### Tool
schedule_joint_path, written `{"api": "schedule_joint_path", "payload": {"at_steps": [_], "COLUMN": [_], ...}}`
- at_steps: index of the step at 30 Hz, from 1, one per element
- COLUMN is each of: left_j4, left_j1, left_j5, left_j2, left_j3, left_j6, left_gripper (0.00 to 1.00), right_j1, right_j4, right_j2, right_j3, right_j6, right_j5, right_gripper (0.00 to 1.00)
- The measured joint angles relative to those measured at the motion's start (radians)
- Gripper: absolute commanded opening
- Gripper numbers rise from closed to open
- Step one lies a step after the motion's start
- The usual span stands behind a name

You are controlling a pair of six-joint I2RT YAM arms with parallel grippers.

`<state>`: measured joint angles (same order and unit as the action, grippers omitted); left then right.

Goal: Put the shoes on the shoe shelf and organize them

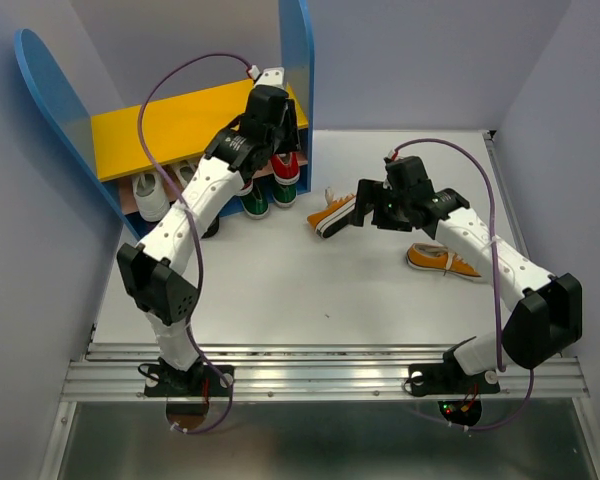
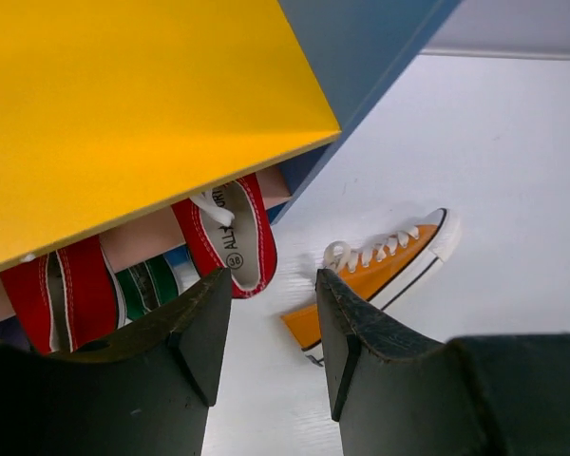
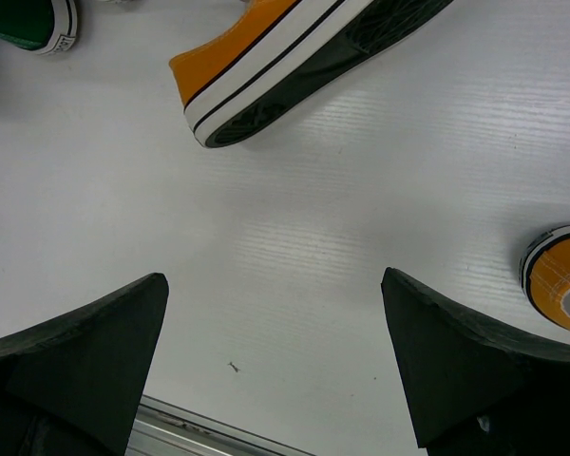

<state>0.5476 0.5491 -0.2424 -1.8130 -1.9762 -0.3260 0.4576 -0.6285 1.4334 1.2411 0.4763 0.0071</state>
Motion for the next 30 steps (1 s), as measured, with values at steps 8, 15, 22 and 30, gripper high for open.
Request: {"api": "schedule_joint_path", "payload": {"at_steps": [8,15,22,30], "left_j4": [-0.062,-0.145,-0.188,-0.222], "left_j1": [0.088,0.242,0.261,0.252], "left_j5": [0.006,0.078,0.103,0.078], "left_j2": [0.214,0.256,0.053,-0.165], "left_j3": [0.206,0.445,0.462,0.333], "left_j6": [0.022,0.028,0.057,0.097], "left_gripper": [0.52,0.75,0.77,0.75], "right_j1": [0.0,0.0,0.0,0.0], "right_j4": [0.0,0.002,-0.011,-0.031], "right_j2": [0.0,-0.06,-0.287,-0.568], "right_j3": [-0.023,-0.095,-0.178,-0.242], "right_j6": [0.02,0.1,0.262,0.349], "right_j5": [0.013,0.164,0.405,0.612], "right_gripper": [1.0,1.0,1.0,1.0]}}
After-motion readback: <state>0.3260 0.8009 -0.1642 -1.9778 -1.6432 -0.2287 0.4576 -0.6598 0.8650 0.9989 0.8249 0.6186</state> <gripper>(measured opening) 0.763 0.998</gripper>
